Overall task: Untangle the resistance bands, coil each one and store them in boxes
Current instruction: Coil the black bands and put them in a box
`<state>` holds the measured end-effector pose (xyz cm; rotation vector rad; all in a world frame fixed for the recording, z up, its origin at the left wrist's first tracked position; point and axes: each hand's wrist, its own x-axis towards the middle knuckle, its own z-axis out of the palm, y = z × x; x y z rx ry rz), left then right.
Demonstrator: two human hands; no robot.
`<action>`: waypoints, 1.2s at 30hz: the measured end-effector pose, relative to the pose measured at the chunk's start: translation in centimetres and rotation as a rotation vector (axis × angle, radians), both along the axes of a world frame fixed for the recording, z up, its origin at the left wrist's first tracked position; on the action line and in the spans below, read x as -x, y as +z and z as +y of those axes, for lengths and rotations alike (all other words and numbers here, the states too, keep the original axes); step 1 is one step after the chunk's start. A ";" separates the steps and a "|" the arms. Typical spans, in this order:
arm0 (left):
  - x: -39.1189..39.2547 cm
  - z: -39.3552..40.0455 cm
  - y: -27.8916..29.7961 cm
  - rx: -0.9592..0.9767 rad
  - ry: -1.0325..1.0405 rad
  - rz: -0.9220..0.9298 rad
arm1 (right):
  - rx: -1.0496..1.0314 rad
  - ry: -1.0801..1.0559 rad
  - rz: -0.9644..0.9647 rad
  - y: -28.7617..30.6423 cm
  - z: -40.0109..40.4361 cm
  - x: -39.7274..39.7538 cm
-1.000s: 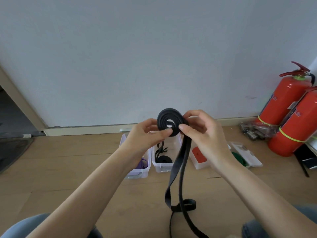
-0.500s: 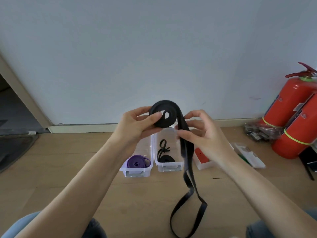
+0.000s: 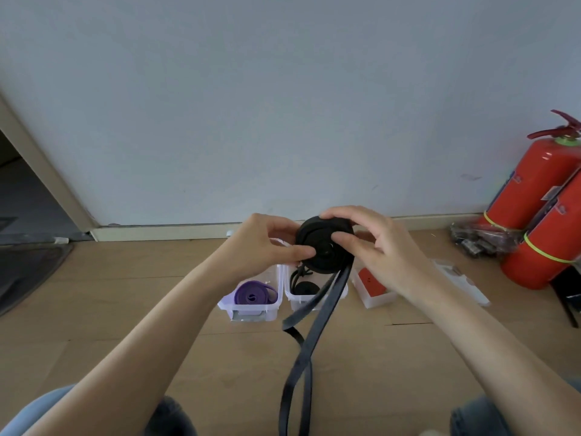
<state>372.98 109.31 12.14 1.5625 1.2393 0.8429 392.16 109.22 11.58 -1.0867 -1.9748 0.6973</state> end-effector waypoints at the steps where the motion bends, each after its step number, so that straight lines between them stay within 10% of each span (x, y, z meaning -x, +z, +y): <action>1: 0.1 0.0 0.0 -0.019 0.021 0.012 | 0.031 0.022 0.046 0.0 0.0 -0.1; 13: 0.0 -0.2 0.6 0.067 -0.162 0.109 | 0.160 0.054 0.016 -0.2 -0.1 -0.4; 25: -1.6 -0.1 -0.4 0.114 0.217 -0.637 | 0.333 -0.076 0.415 -1.0 -0.6 0.7; 36: 0.8 0.1 -0.3 0.105 -0.119 -0.089 | 0.317 0.055 0.258 0.6 0.0 -1.6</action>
